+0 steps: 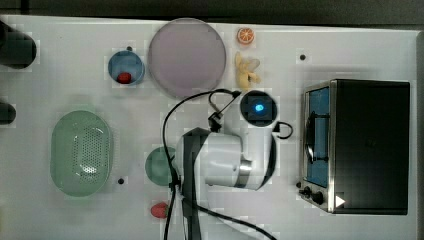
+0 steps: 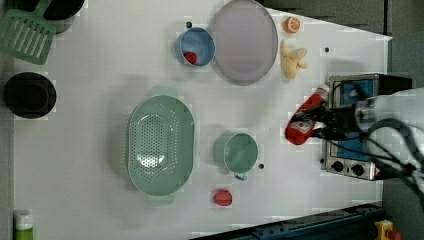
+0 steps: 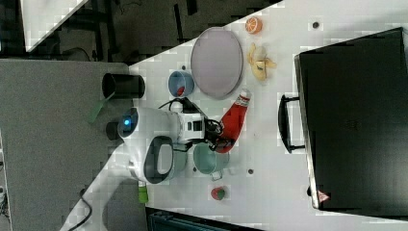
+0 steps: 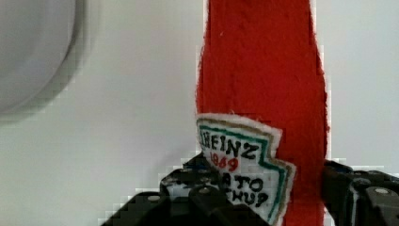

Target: Pick ketchup from strainer and place it on the table

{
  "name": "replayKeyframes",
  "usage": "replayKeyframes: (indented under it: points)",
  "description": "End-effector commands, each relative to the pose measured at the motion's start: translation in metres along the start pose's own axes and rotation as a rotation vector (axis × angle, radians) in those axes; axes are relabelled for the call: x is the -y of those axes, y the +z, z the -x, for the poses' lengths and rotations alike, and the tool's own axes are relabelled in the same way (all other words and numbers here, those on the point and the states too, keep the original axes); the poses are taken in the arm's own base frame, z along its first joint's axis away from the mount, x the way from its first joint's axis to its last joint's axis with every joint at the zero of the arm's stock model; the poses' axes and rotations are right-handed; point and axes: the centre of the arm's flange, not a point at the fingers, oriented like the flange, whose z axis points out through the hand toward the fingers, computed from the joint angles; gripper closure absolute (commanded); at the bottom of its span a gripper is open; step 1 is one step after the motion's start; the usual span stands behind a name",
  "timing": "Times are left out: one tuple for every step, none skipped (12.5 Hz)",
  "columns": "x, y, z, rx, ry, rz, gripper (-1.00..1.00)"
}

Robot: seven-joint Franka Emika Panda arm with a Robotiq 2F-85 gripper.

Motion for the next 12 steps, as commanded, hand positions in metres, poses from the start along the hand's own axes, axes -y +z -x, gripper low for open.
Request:
replayKeyframes:
  points:
    - [0.008,0.019,-0.004,-0.042,-0.064,-0.025,-0.21]
    - [0.009,0.032,-0.006,-0.037,-0.071,-0.022,-0.27]
    - [0.009,0.043,-0.008,-0.033,-0.072,-0.025,-0.46]
    - [0.01,0.048,-0.01,-0.034,-0.071,-0.031,-0.68]
    - [0.011,0.048,-0.01,-0.032,-0.071,-0.03,-0.88]
    - [0.011,0.045,-0.01,-0.03,-0.073,-0.027,-1.0]
    - [0.013,0.035,-0.01,-0.043,-0.075,-0.031,-1.0]
    - [0.018,0.018,-0.012,-0.074,-0.079,-0.047,-1.0]
    - [0.022,-0.005,-0.015,-0.108,-0.081,-0.061,-1.0]
    - [0.025,-0.03,-0.017,-0.134,-0.082,-0.07,-1.0]
    - [0.028,-0.059,-0.019,-0.157,-0.074,-0.079,-1.0]
    - [0.031,-0.09,-0.02,-0.177,-0.062,-0.09,-1.0]
